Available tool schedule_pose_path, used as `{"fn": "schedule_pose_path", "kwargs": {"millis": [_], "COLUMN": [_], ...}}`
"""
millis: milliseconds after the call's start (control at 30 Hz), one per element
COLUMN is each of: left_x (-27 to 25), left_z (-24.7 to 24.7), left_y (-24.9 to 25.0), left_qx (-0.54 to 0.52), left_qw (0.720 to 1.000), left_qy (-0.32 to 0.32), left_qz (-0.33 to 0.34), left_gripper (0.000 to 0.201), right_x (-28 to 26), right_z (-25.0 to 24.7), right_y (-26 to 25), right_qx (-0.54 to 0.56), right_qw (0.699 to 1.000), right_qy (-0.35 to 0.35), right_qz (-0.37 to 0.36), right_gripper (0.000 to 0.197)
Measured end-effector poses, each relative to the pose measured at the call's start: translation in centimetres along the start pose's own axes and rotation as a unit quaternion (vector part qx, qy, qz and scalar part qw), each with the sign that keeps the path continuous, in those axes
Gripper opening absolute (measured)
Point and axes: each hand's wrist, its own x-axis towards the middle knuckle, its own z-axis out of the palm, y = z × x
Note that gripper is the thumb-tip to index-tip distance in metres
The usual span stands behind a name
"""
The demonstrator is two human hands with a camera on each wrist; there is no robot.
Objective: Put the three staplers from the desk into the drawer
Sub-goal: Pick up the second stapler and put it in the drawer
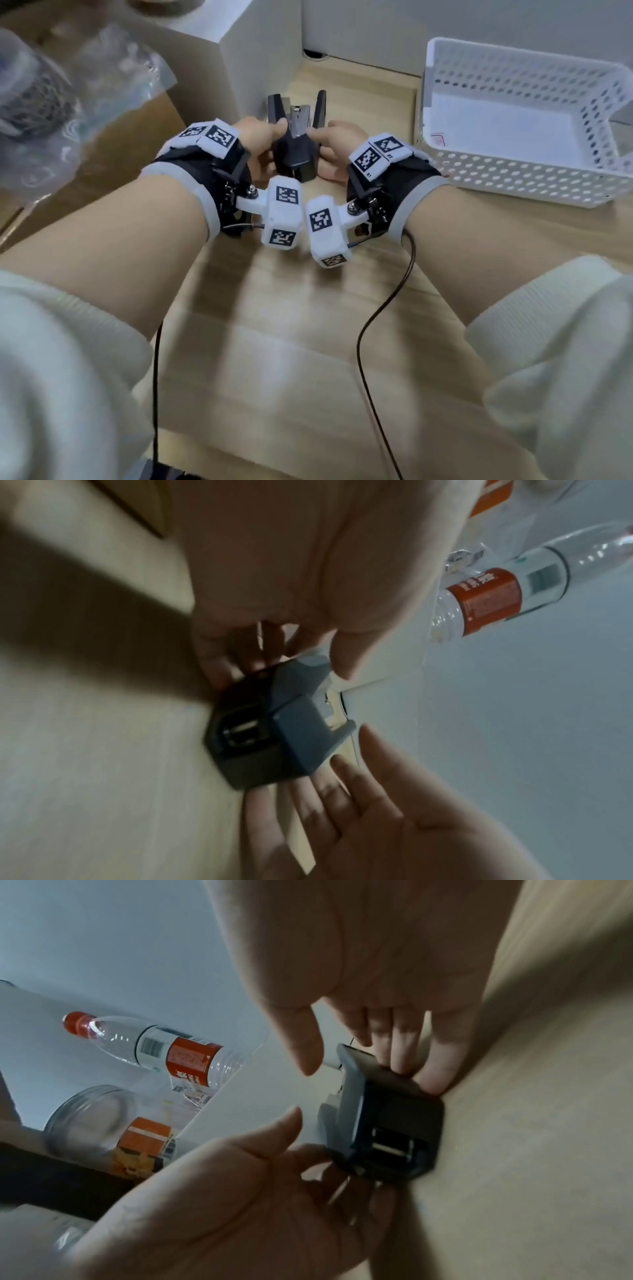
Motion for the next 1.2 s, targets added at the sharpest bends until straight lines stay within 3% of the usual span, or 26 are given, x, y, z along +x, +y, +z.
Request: {"fn": "schedule_pose_path", "kwargs": {"millis": [100, 133, 233, 333, 433, 500, 567, 600, 700, 733, 833, 900, 1033, 1133, 1200], "left_x": [-0.5, -0.6, -2.4, -4.4, -7.1, -9.6, -12.4, -14.0, -18.5, -20.0, -23.5, -25.2, -28.0, -29.2, -29.3], "left_z": [-0.5, -0.5, 0.1, 0.9, 1.1, 1.0, 0.6, 0.1, -2.0, -3.0, -6.2, -8.3, -11.8, -13.2, -13.6], "left_y": [0.0, -0.1, -0.3, -0.7, -1.6, -2.6, -4.3, -5.4, -9.8, -11.5, -16.9, -20.8, -28.9, -34.6, -37.7], "left_qx": [-0.032, -0.034, -0.073, -0.159, -0.190, -0.150, -0.129, -0.140, -0.209, -0.211, -0.175, -0.150, -0.135, -0.124, -0.114], "left_qw": [0.998, 0.997, 0.993, 0.979, 0.971, 0.978, 0.983, 0.981, 0.969, 0.968, 0.973, 0.978, 0.982, 0.985, 0.988], "left_qy": [-0.008, -0.022, -0.072, -0.121, -0.147, -0.134, -0.097, -0.080, -0.069, -0.078, -0.107, -0.111, -0.119, -0.118, -0.098], "left_qz": [-0.055, -0.065, -0.058, -0.024, -0.009, 0.044, 0.092, 0.107, 0.115, 0.113, 0.106, 0.097, 0.063, 0.016, -0.017], "left_gripper": [0.035, 0.037, 0.028, 0.032, 0.054, 0.045, 0.019, 0.014, 0.040, 0.039, 0.022, 0.023, 0.031, 0.035, 0.026], "right_x": [-0.2, -0.7, -1.7, -3.6, -6.3, -8.8, -11.5, -13.0, -18.7, -20.8, -25.8, -28.4, -31.8, -33.3, -33.5], "right_z": [-1.0, -1.2, -1.4, -1.4, -0.8, -0.5, -0.3, -0.3, 0.6, 1.0, 2.7, 4.2, 6.1, 7.7, 9.0], "right_y": [0.0, 0.0, 0.4, 1.4, 2.5, 3.3, 4.7, 5.7, 8.8, 9.8, 13.4, 15.8, 20.1, 23.2, 25.6], "right_qx": [-0.077, -0.097, -0.102, -0.020, 0.017, 0.049, 0.060, 0.059, 0.057, 0.046, -0.018, -0.049, -0.128, -0.156, -0.184], "right_qw": [0.997, 0.995, 0.992, 0.991, 0.990, 0.989, 0.986, 0.985, 0.978, 0.976, 0.973, 0.966, 0.946, 0.923, 0.912], "right_qy": [-0.015, -0.018, -0.060, -0.136, -0.139, -0.142, -0.155, -0.160, -0.198, -0.210, -0.228, -0.254, -0.293, -0.334, -0.336], "right_qz": [-0.008, -0.011, -0.034, -0.003, 0.002, -0.015, -0.021, -0.024, -0.034, -0.039, -0.037, -0.016, 0.050, 0.112, 0.143], "right_gripper": [0.068, 0.065, 0.027, 0.055, 0.079, 0.071, 0.055, 0.058, 0.051, 0.049, 0.075, 0.081, 0.052, 0.056, 0.060]}}
